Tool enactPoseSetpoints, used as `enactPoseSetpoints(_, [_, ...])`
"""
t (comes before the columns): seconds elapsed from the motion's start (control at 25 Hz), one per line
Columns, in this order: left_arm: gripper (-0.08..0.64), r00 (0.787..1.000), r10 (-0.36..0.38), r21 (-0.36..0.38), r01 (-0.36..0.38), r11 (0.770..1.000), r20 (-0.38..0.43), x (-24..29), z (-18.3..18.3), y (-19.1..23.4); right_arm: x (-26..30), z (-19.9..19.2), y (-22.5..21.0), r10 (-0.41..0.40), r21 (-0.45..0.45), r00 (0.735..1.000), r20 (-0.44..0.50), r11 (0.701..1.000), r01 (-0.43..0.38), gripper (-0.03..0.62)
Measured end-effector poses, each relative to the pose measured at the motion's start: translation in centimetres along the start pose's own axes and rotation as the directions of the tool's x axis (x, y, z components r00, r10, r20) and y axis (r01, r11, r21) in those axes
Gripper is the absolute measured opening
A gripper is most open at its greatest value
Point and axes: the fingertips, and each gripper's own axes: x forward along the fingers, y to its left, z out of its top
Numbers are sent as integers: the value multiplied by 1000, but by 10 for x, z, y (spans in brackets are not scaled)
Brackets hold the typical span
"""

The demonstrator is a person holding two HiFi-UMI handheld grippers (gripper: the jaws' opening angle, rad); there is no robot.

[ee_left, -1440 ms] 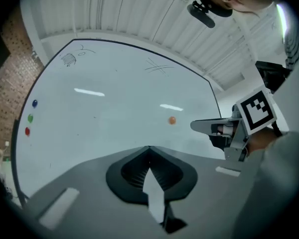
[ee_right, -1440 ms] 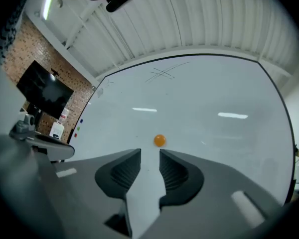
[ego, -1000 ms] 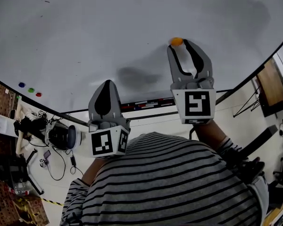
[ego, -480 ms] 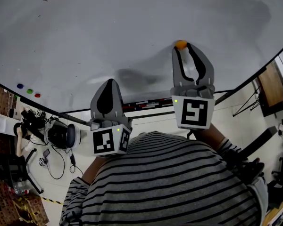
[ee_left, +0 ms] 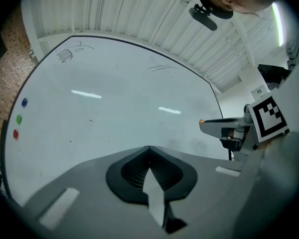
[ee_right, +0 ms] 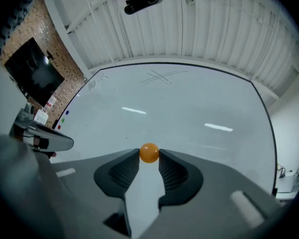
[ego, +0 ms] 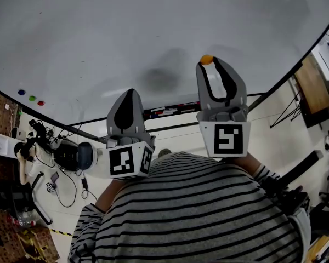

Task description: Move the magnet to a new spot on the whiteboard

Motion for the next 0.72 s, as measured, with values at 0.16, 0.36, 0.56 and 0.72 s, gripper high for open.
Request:
enactPoseSetpoints(0.16, [17, 1000, -11, -4, 11, 1000, -20, -13, -11, -24, -31, -20, 2, 37, 40, 998, -50, 999, -35, 123])
enactPoseSetpoints(0.36, [17, 999, -26, 8, 27, 1000, -30, -55, -9, -71, -91, -19, -6, 81, 93, 993, -82, 993, -74, 123])
enactPoseSetpoints(0.56, [17, 998, -25, 6, 25, 1000, -56, -96, -8, -104, -142, -21, -7, 123, 144, 984, -130, 984, -104, 123])
enactPoseSetpoints(0.72, [17, 997, -2, 2, 2, 1000, -74, -121, -10, -124, -172, -19, -10, 156, 163, 978, -140, 978, -133, 123])
